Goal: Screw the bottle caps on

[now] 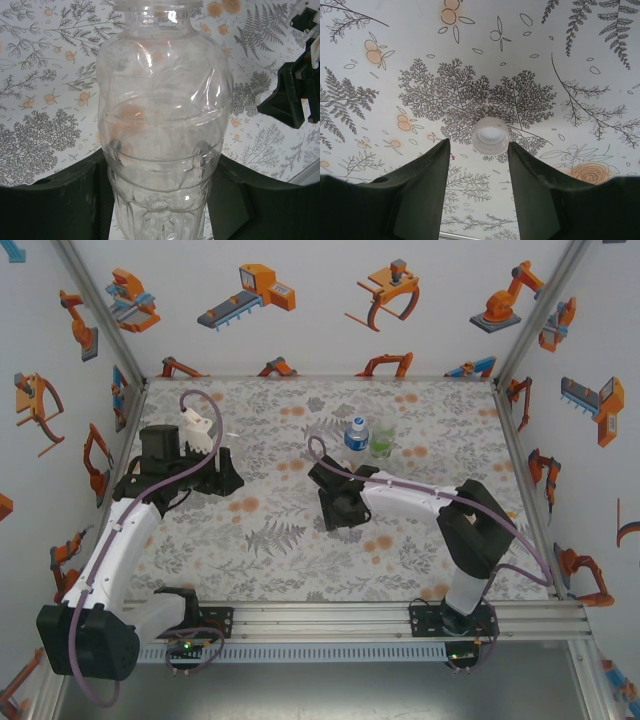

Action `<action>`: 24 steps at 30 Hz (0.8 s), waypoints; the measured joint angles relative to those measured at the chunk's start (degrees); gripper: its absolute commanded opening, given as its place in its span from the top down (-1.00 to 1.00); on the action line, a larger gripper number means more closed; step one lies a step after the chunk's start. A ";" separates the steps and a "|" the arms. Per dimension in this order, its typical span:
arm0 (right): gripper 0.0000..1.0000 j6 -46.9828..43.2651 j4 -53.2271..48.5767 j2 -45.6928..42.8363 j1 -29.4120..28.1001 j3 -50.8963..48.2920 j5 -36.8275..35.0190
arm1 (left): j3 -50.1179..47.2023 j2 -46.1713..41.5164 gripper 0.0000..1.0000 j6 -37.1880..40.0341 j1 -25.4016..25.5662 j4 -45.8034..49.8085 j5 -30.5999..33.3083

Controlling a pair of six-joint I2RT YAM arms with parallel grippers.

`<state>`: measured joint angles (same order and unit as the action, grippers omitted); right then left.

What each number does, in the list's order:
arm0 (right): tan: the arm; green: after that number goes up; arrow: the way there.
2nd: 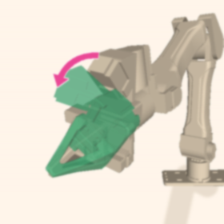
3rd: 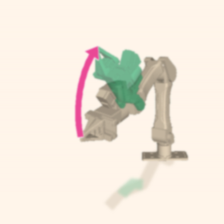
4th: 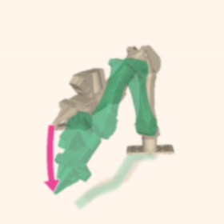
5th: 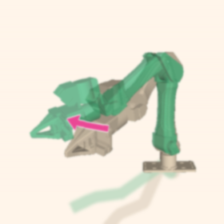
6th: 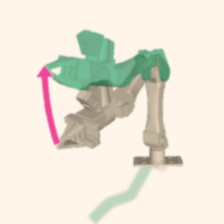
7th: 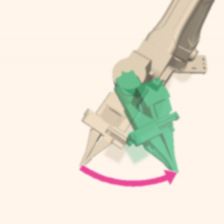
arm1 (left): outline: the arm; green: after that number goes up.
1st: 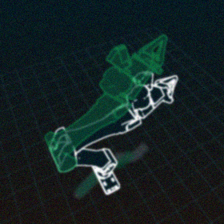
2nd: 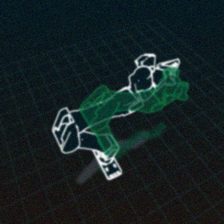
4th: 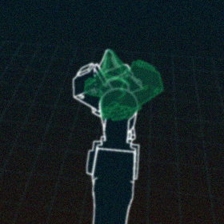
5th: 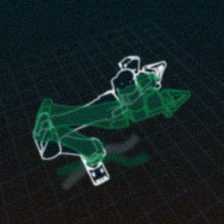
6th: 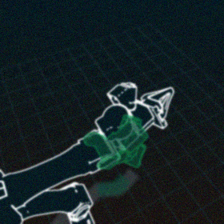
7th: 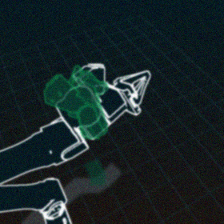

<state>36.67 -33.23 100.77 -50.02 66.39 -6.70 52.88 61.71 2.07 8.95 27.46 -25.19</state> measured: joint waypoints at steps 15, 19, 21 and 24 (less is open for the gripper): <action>0.06 0.09 0.83 1.33 0.00 -0.70 -0.02 | 0.00 0.37 1.00 0.00 0.00 0.00 -0.37; 0.08 0.50 0.98 1.57 0.00 -1.36 0.00 | 0.00 0.39 1.00 0.00 0.00 -0.02 -0.39; 0.11 0.76 1.16 1.73 0.00 -1.53 0.00 | 0.00 0.39 1.00 0.00 0.00 0.00 -0.39; 0.18 1.01 1.49 1.95 0.00 -1.86 0.00 | 0.00 0.39 1.00 0.00 0.00 -0.02 -0.39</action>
<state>37.67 -31.75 102.72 -50.02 64.53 -6.70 52.88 62.11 2.07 8.95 27.44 -25.58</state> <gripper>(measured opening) 0.427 0.584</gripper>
